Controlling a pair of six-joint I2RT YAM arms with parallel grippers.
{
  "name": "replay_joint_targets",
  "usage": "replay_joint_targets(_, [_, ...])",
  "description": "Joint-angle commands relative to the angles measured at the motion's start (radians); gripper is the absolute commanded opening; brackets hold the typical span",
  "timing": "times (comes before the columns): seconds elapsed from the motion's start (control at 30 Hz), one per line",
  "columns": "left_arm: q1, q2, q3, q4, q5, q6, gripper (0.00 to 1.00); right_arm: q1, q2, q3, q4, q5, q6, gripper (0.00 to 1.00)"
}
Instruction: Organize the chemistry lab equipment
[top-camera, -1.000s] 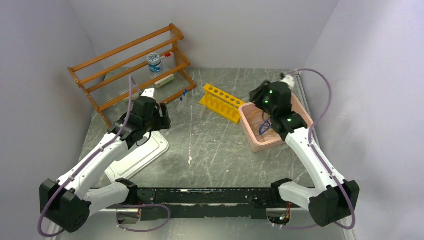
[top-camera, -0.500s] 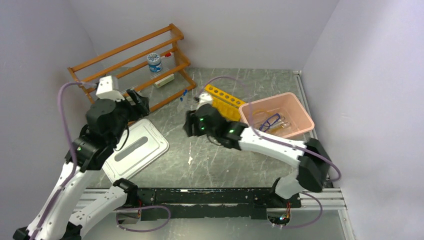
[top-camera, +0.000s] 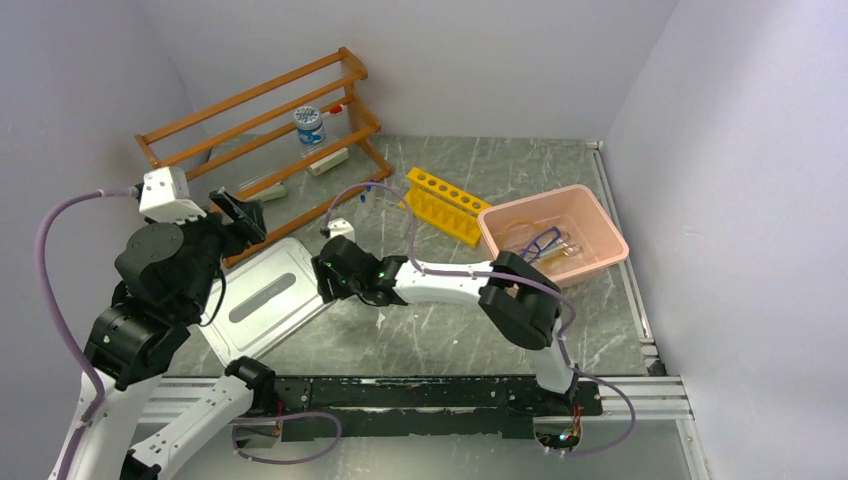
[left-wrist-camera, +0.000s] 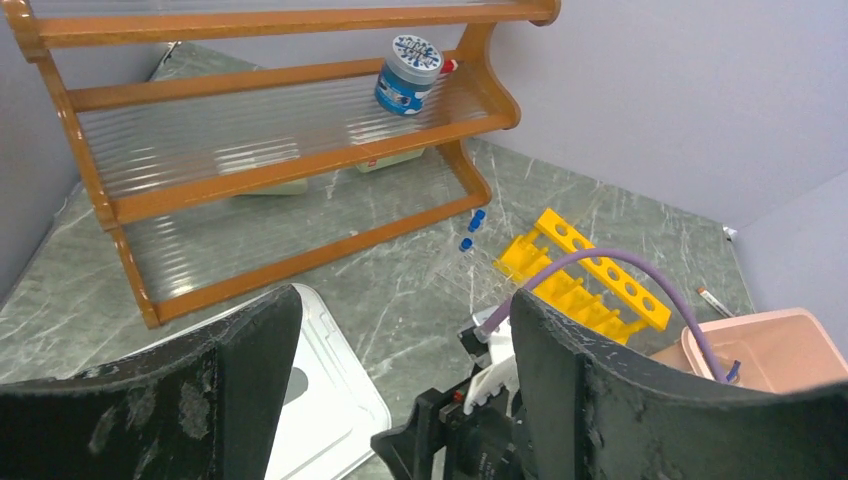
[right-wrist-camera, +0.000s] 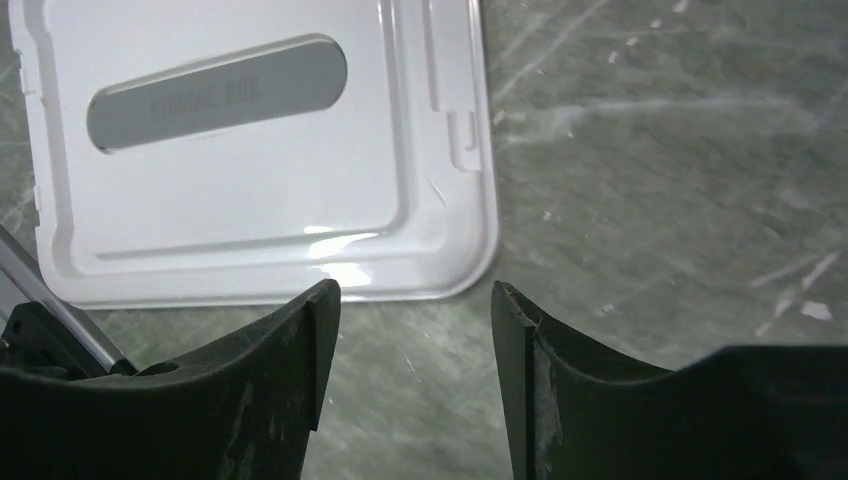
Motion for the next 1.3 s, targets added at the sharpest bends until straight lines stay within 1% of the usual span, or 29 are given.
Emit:
replay_joint_targets(0.0, [0.006, -0.001, 0.03, -0.055, -0.029, 0.02, 0.8, 0.009, 0.068, 0.098, -0.032, 0.051, 0.027, 0.59])
replay_joint_targets(0.13, [0.006, -0.006, 0.009, -0.048, -0.027, 0.018, 0.8, 0.018, 0.137, 0.172, -0.095, 0.075, 0.006, 0.56])
replay_joint_targets(0.23, [0.006, 0.0, 0.004, -0.045, -0.024, 0.017, 0.8, 0.022, 0.16, 0.19, -0.107, 0.083, -0.009, 0.52])
replay_joint_targets(0.3, [0.006, 0.005, -0.002, -0.043, -0.021, 0.018, 0.81, 0.024, 0.173, 0.197, -0.11, 0.095, -0.011, 0.45])
replay_joint_targets(0.4, [0.006, 0.013, -0.005, -0.039, -0.014, 0.018, 0.81, 0.025, 0.197, 0.221, -0.138, 0.128, -0.014, 0.39])
replay_joint_targets(0.53, [0.007, 0.018, -0.013, -0.035, -0.013, 0.019, 0.81, 0.024, 0.226, 0.241, -0.146, 0.149, -0.028, 0.37])
replay_joint_targets(0.7, [0.006, 0.021, -0.017, -0.033, -0.012, 0.021, 0.81, 0.024, 0.289, 0.301, -0.208, 0.186, -0.023, 0.37])
replay_joint_targets(0.77, [0.006, 0.021, -0.02, -0.031, -0.011, 0.021, 0.81, 0.025, 0.299, 0.31, -0.247, 0.22, -0.015, 0.34])
replay_joint_targets(0.8, [0.006, 0.019, -0.023, -0.029, -0.009, 0.022, 0.81, 0.025, 0.296, 0.303, -0.263, 0.231, -0.013, 0.31])
replay_joint_targets(0.93, [0.006, 0.016, -0.063, -0.01, 0.009, 0.022, 0.82, 0.022, 0.226, 0.198, -0.267, 0.253, -0.04, 0.21])
replay_joint_targets(1.03, [0.006, 0.025, -0.103, 0.012, 0.029, 0.012, 0.82, 0.02, 0.138, 0.078, -0.273, 0.262, -0.048, 0.19])
replay_joint_targets(1.17, [0.006, 0.049, -0.16, 0.032, 0.065, -0.022, 0.82, 0.009, 0.008, -0.113, -0.282, 0.233, -0.054, 0.17])
replay_joint_targets(1.27, [0.006, 0.065, -0.218, 0.053, 0.113, -0.062, 0.82, 0.008, -0.093, -0.246, -0.308, 0.226, -0.041, 0.15])
